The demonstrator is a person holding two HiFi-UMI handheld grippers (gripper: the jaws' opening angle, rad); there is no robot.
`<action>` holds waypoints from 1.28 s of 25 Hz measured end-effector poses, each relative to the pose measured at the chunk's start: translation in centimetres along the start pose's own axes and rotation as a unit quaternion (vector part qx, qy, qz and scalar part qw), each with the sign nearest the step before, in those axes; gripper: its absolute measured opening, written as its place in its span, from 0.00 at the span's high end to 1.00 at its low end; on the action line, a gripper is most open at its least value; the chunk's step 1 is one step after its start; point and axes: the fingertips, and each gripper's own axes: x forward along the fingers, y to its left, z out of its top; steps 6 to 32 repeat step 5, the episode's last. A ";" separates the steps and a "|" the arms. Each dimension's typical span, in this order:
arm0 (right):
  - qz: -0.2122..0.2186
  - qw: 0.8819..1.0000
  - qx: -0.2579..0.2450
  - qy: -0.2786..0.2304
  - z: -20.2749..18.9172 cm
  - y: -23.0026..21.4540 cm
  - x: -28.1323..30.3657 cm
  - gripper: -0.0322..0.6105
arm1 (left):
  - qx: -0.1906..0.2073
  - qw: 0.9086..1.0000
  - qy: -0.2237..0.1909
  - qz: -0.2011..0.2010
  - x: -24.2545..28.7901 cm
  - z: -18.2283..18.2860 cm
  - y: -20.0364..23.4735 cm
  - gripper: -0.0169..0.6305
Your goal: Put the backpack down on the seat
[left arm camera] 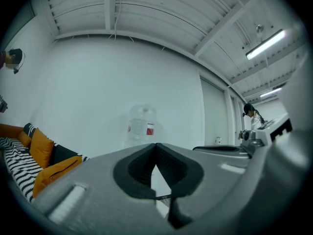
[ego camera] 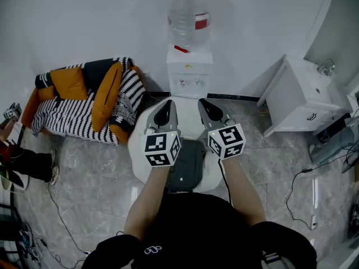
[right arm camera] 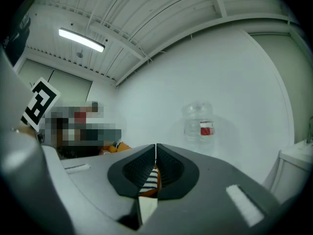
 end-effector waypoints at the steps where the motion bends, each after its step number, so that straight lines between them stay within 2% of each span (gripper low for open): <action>1: 0.000 1.000 -0.001 0.000 0.1 -0.1 0.0 0.95 | 0.001 1.000 -0.001 -0.001 0.1 0.1 -0.1 0.98; 32: 0.001 1.000 -0.003 -0.003 0.3 -0.3 0.0 0.95 | 0.007 1.000 -0.002 -0.004 0.3 0.1 -0.5 0.98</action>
